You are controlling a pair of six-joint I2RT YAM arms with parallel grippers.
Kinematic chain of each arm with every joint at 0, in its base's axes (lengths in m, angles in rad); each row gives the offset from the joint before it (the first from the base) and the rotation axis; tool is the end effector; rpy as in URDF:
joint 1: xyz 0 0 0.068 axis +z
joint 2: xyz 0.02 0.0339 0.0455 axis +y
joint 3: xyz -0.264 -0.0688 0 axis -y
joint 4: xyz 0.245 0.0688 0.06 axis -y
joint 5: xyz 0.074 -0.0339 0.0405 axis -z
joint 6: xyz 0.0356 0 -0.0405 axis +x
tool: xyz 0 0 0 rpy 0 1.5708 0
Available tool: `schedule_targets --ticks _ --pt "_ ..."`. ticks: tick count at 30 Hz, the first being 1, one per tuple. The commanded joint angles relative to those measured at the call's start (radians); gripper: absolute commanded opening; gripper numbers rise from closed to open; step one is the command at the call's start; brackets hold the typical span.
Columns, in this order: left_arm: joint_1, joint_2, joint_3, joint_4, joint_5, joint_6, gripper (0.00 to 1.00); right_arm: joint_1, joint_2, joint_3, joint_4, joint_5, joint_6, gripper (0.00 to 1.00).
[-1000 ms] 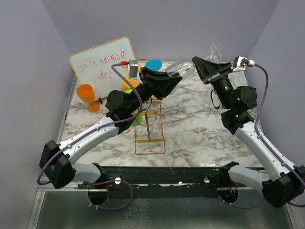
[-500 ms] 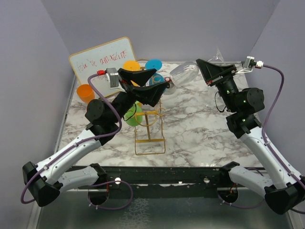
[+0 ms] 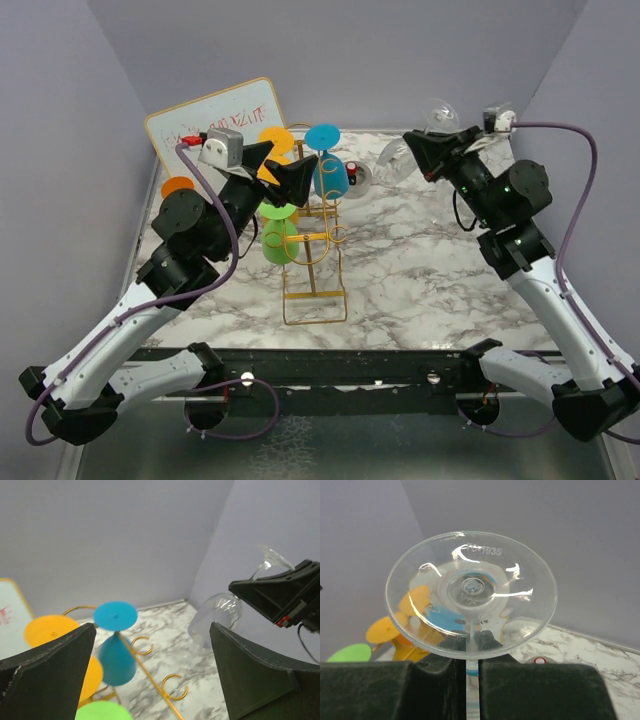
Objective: Place the wine glass upside down on the wine glass rack
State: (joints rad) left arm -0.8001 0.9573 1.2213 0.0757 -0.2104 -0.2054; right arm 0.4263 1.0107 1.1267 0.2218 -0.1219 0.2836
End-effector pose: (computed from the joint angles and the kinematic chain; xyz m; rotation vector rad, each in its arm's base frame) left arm 0.1387 -0.1322 0.4875 0.1892 1.2591 -0.7415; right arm 0.1979 0.0946 0.4614 -0.1981 1.2496 0.6903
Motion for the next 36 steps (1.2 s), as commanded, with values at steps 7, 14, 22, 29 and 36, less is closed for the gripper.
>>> schedule_targets --ticks 7,14,22,29,36 --pt "-0.002 -0.137 0.012 -0.340 -0.403 0.144 0.97 0.004 0.209 0.143 -0.220 -0.392 -0.308 0.01" --pt "-0.002 -0.203 -0.030 -0.349 -0.522 0.129 0.97 0.004 0.303 0.159 -0.193 -0.590 -0.405 0.01" --pt "-0.001 -0.181 -0.028 -0.394 -0.571 0.137 0.98 0.005 0.421 0.206 -0.113 -0.617 -0.408 0.01" --pt "-0.002 -0.192 -0.048 -0.395 -0.573 0.136 0.99 0.017 0.471 0.233 -0.149 -0.705 -0.444 0.01" --pt "-0.002 -0.184 -0.056 -0.395 -0.562 0.136 0.99 0.046 0.488 0.237 -0.192 -0.702 -0.499 0.01"
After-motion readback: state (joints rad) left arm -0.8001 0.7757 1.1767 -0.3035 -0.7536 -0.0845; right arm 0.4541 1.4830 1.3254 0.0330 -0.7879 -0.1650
